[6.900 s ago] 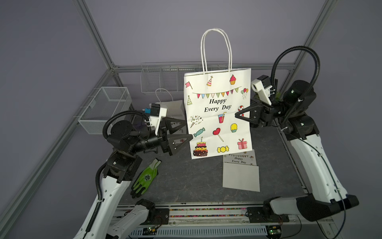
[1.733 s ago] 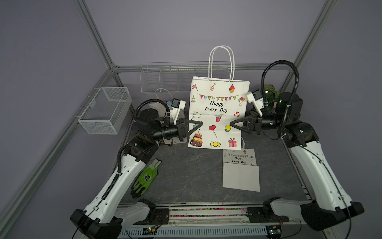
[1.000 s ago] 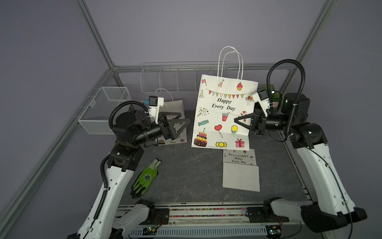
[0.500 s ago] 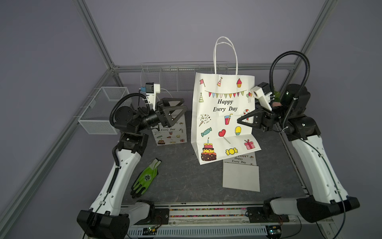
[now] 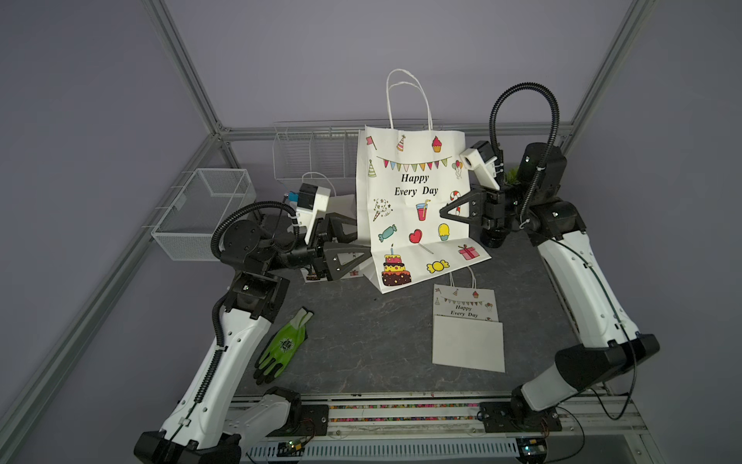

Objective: Put away the paper bag
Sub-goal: Press the paper bag.

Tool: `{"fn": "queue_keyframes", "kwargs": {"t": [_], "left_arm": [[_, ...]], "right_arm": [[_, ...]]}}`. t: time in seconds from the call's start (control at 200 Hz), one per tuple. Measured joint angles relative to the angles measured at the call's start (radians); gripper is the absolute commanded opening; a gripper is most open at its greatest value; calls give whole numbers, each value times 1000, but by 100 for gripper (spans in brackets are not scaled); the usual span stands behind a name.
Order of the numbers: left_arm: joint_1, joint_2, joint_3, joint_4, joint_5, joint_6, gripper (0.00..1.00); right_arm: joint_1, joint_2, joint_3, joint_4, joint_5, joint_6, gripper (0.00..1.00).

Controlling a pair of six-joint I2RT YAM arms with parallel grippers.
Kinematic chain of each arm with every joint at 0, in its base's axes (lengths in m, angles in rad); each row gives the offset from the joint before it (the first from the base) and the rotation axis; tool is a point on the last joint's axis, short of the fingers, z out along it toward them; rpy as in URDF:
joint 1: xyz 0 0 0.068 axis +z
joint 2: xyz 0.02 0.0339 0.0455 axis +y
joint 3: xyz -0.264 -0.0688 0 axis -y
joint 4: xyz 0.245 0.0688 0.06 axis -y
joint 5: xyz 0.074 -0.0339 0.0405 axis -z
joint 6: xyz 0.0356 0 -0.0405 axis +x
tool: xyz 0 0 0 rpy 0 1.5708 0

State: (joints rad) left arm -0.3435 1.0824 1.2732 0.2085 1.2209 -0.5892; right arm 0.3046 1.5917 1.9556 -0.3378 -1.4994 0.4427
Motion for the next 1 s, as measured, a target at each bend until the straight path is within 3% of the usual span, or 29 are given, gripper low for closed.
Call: {"fn": "queue_keyframes", "kwargs": {"t": [0.145, 0.265, 0.395, 0.53, 0.999], "left_arm": [[-4, 8, 6, -98, 7, 68, 63], [-3, 14, 14, -160, -6, 104, 76], [23, 14, 47, -187, -34, 102, 81], [45, 9, 71, -158, -58, 69, 100], [84, -18, 74, 25, -92, -121, 100]], "right_arm": [[11, -10, 10, 14, 0, 14, 7], [11, -27, -3, 24, 0, 23, 7], [11, -66, -64, 85, 0, 64, 7], [11, -85, -107, 150, 0, 109, 7], [11, -89, -189, 297, 0, 229, 7]]}}
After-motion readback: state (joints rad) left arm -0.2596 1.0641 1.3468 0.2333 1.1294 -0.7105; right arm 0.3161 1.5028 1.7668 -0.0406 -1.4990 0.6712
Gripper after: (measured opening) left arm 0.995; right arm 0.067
